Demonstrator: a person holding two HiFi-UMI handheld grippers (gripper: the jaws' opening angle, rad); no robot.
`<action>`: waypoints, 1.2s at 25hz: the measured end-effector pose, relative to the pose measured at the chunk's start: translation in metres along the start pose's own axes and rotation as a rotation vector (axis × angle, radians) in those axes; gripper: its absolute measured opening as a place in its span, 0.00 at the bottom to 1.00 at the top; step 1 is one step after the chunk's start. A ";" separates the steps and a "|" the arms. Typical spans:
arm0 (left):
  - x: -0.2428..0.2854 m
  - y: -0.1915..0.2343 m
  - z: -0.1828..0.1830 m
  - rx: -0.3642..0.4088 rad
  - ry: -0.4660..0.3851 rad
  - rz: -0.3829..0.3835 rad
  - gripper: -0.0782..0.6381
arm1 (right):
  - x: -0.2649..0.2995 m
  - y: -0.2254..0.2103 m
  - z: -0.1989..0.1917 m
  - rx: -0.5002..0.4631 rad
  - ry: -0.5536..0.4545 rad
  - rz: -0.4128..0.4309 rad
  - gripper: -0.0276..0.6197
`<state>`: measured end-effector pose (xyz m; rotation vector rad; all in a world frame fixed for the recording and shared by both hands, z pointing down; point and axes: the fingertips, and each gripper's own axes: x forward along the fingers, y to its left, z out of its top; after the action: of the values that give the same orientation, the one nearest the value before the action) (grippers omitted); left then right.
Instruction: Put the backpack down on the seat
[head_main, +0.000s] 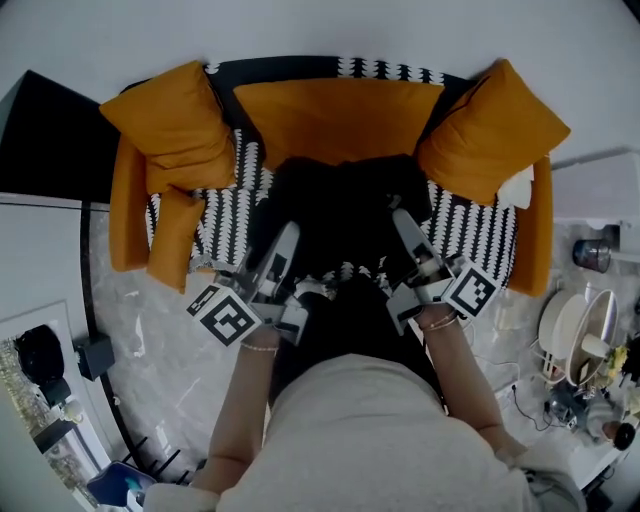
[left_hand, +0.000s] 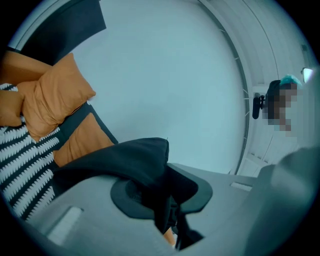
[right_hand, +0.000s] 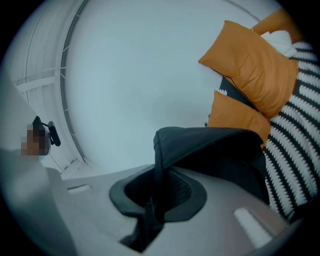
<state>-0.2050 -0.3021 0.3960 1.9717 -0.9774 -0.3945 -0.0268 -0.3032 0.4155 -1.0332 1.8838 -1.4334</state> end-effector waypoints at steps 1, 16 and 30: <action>0.005 0.002 -0.003 -0.005 0.005 0.002 0.21 | -0.001 -0.005 0.003 0.005 0.002 -0.011 0.11; 0.053 0.060 -0.057 -0.062 0.059 0.059 0.21 | -0.001 -0.093 0.020 -0.019 0.088 -0.114 0.11; 0.073 0.165 -0.094 -0.094 0.012 0.187 0.21 | 0.042 -0.196 0.004 -0.050 0.187 -0.149 0.11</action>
<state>-0.1823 -0.3548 0.5908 1.7790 -1.1053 -0.3168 0.0012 -0.3665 0.6035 -1.1178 2.0185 -1.6247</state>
